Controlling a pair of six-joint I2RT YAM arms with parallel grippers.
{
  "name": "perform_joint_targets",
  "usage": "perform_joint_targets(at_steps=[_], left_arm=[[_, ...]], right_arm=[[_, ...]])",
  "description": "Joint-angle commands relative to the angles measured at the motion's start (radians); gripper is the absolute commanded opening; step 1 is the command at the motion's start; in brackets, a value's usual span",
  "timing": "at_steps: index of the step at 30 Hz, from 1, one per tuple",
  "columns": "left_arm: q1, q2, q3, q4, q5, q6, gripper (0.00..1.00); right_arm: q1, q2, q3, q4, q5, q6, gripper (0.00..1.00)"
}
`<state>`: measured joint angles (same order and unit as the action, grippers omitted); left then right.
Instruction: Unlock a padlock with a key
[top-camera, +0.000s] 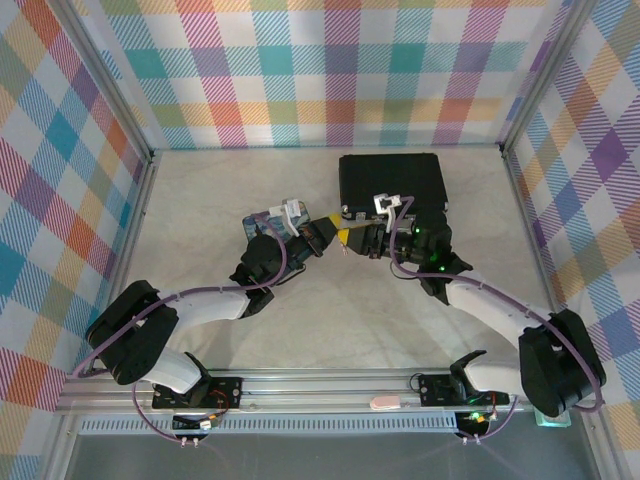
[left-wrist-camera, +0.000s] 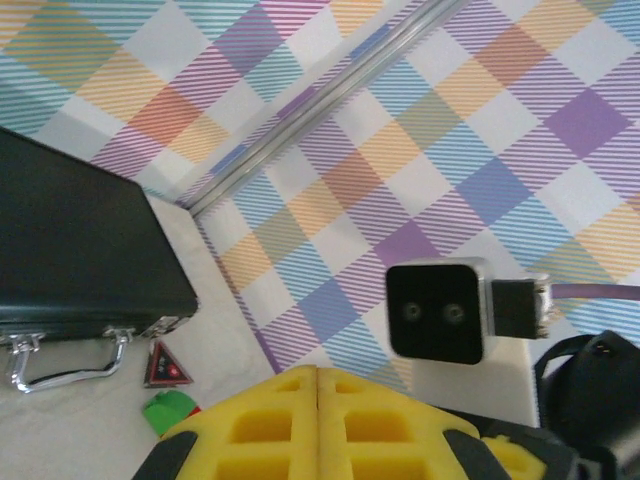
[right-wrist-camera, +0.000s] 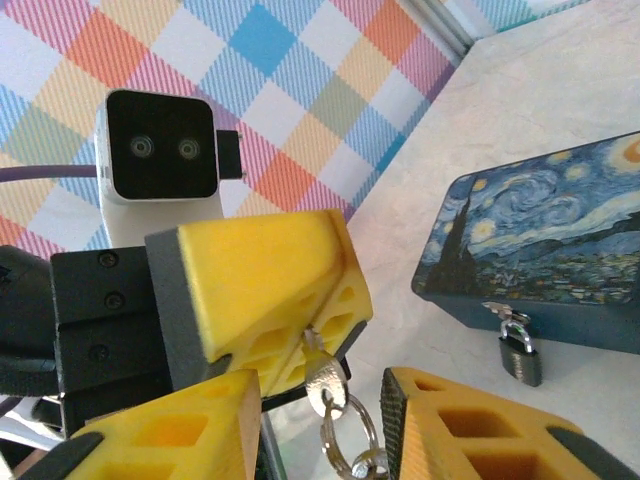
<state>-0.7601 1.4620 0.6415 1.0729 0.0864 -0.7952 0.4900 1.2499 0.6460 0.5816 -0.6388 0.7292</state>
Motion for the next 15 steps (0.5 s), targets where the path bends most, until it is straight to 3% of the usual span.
perform_joint_targets(at_steps=[1, 15], left_arm=[[0.007, -0.002, -0.012, 0.11, 0.028, -0.004, 0.0], [0.004, 0.057, -0.026, 0.205, 0.014, -0.082, 0.0]], right_arm=[[-0.005, 0.031, -0.024, 0.165, -0.056, 0.062, 0.36], [-0.004, 0.054, -0.048, 0.26, -0.007, 0.1, 0.23]])
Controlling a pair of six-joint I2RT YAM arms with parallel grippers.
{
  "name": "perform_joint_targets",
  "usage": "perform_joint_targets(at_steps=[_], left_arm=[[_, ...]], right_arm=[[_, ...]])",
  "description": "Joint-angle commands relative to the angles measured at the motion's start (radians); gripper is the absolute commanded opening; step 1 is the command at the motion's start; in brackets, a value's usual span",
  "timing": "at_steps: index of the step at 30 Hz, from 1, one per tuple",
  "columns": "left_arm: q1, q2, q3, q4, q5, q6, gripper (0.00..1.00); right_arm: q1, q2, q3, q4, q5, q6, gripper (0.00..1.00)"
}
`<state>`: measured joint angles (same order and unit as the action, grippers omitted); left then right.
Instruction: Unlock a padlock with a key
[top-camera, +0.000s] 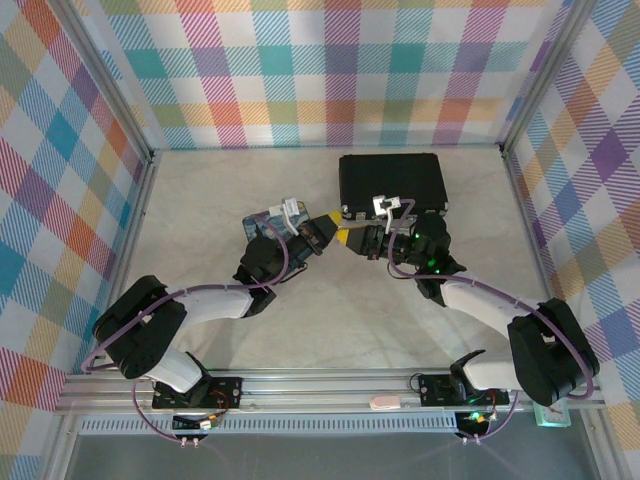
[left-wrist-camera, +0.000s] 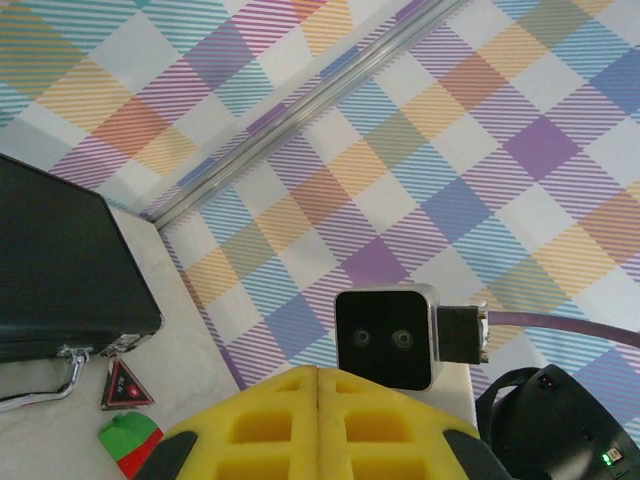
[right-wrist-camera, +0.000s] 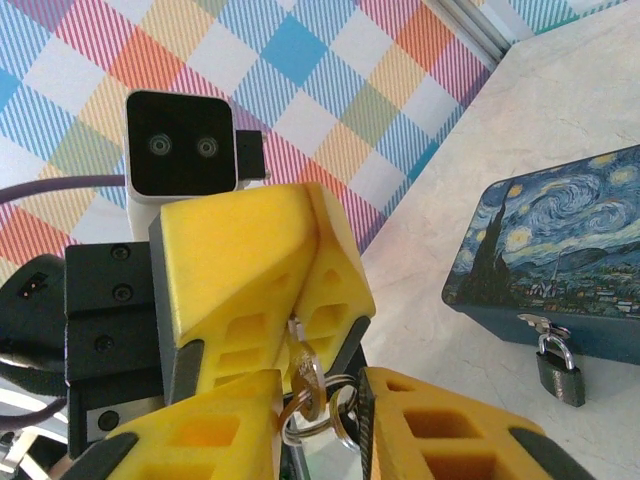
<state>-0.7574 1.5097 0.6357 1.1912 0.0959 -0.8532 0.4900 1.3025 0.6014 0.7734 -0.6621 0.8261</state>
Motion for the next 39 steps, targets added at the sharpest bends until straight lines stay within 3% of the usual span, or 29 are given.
perform_joint_targets(at_steps=[1, 7, 9, 11, 13, 17, 22, 27, 33, 39], left_arm=[[0.001, 0.012, -0.022, 0.094, 0.003, -0.031, 0.0], [0.001, 0.016, -0.028, 0.113, -0.001, -0.05, 0.0], [0.001, 0.007, -0.033, 0.111, -0.008, -0.054, 0.01], [0.008, -0.019, -0.051, 0.094, -0.04, -0.051, 0.39], [0.03, -0.069, -0.073, 0.037, -0.072, -0.047, 0.98], [0.089, -0.2, -0.081, -0.234, -0.07, 0.005, 1.0], [0.147, -0.388, -0.039, -0.8, -0.127, 0.118, 1.0], [0.171, -0.493, -0.046, -1.172, -0.147, 0.164, 0.96], [0.171, -0.476, -0.097, -1.27, -0.132, 0.175, 0.82], [0.171, -0.264, -0.009, -1.238, -0.145, 0.243, 0.63]], right_arm=[[-0.005, 0.004, -0.004, 0.075, 0.015, 0.005, 0.2], [-0.005, 0.027, -0.013, 0.112, 0.021, 0.017, 0.0], [-0.005, 0.022, -0.014, 0.092, 0.025, 0.003, 0.0], [-0.005, 0.011, -0.008, 0.031, 0.033, -0.04, 0.0], [-0.004, -0.008, -0.007, -0.051, 0.046, -0.1, 0.0], [-0.004, -0.035, -0.004, -0.191, 0.067, -0.188, 0.0], [0.008, -0.06, 0.027, -0.361, 0.106, -0.298, 0.0], [0.028, -0.064, 0.077, -0.565, 0.204, -0.418, 0.0], [0.035, -0.018, 0.12, -0.675, 0.251, -0.441, 0.0], [0.041, -0.013, 0.12, -0.684, 0.26, -0.427, 0.0]])
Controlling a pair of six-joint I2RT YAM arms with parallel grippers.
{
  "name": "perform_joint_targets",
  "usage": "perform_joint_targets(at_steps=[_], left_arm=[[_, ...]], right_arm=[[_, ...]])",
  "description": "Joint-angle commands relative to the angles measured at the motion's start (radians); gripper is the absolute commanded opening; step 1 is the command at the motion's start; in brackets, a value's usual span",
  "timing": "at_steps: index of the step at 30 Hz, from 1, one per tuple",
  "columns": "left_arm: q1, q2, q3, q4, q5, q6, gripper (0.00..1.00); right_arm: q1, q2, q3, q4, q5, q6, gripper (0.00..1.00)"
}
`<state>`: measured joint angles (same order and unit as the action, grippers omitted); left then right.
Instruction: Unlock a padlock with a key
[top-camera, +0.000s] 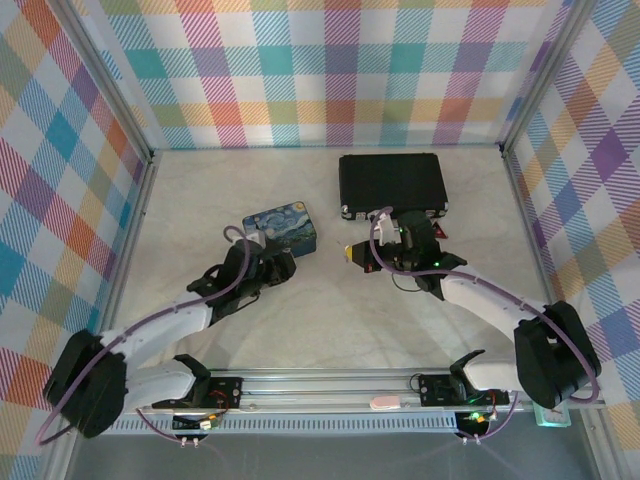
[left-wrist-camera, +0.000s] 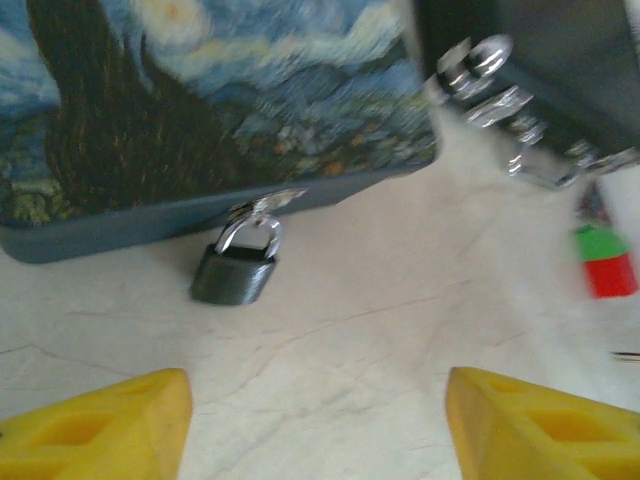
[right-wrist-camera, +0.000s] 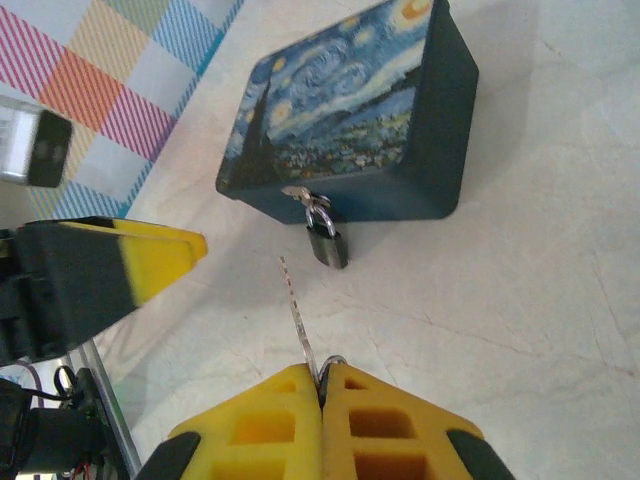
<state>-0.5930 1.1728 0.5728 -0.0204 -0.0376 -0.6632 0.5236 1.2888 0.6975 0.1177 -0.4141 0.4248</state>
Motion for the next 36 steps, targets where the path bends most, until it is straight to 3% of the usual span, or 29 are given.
perform_joint_targets(at_steps=[1, 11, 18, 30, 33, 36], left_arm=[[0.007, 0.113, 0.071, -0.022, -0.019, 0.06, 0.62], [0.009, 0.325, 0.114, 0.085, -0.121, 0.078, 0.6], [0.01, 0.472, 0.145, 0.181, -0.139, 0.042, 0.51], [0.024, 0.538, 0.186, 0.251, -0.13, 0.045, 0.41], [0.032, 0.531, 0.179, 0.262, -0.13, 0.052, 0.42], [0.036, 0.522, 0.176, 0.261, -0.141, 0.057, 0.53]], right_arm=[[0.007, -0.005, 0.022, -0.03, 0.015, -0.024, 0.0], [0.008, -0.03, -0.012, -0.016, 0.028, -0.006, 0.0], [0.008, -0.016, 0.0, 0.0, 0.023, -0.006, 0.0], [0.007, -0.009, 0.011, -0.011, 0.034, -0.014, 0.0], [0.008, -0.009, 0.012, -0.014, 0.034, -0.015, 0.0], [0.007, -0.009, 0.012, -0.013, 0.036, -0.014, 0.0]])
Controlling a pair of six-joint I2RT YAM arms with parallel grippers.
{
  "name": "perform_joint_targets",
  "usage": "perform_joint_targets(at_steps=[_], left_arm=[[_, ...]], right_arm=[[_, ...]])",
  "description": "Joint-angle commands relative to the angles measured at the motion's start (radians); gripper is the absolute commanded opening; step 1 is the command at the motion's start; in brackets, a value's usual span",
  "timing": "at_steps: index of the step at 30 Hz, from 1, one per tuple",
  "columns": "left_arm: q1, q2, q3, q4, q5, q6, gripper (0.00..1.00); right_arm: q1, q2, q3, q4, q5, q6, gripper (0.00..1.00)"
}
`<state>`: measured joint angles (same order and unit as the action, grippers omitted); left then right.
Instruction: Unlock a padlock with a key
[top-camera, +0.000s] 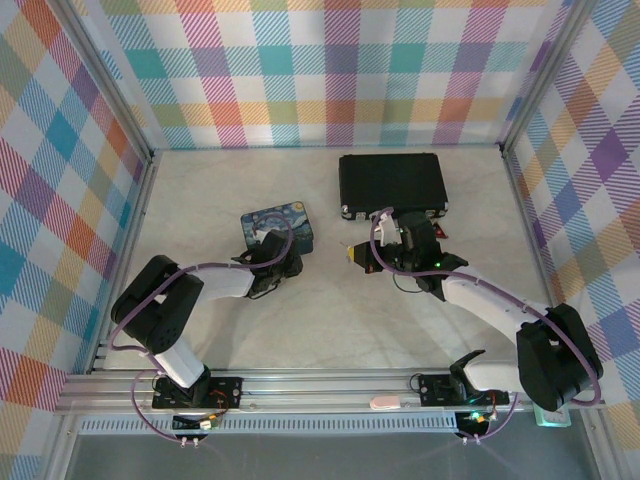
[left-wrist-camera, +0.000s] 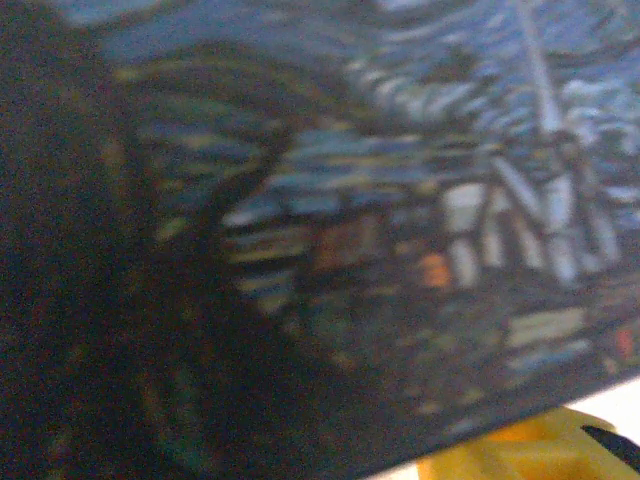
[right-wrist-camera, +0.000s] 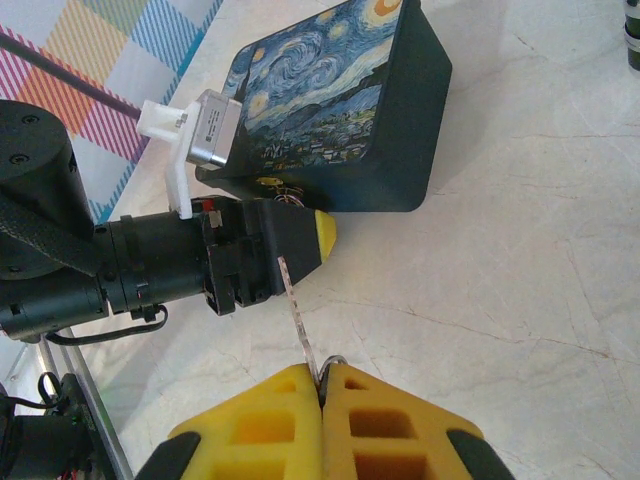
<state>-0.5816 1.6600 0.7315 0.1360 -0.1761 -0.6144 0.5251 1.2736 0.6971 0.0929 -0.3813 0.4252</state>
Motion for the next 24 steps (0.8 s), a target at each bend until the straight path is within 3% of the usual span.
perform_joint_targets(at_steps=[1, 9, 14, 20, 24], left_arm=[[0.025, 0.034, 0.015, 0.11, -0.003, 0.01, 0.54], [0.026, 0.024, -0.008, 0.158, -0.001, -0.001, 0.36], [0.026, 0.014, -0.018, 0.161, 0.004, -0.009, 0.31], [0.026, 0.029, -0.03, 0.177, 0.011, -0.035, 0.3], [0.026, 0.061, -0.032, 0.185, 0.017, -0.063, 0.4]], right_arm=[[0.007, 0.008, 0.013, 0.011, 0.002, -0.014, 0.0], [0.007, 0.011, 0.014, 0.014, 0.0, -0.008, 0.0], [0.007, 0.013, 0.013, 0.015, 0.0, -0.005, 0.0], [0.007, 0.015, 0.009, 0.02, 0.001, 0.001, 0.0], [0.006, 0.015, 0.009, 0.02, 0.001, 0.004, 0.0]])
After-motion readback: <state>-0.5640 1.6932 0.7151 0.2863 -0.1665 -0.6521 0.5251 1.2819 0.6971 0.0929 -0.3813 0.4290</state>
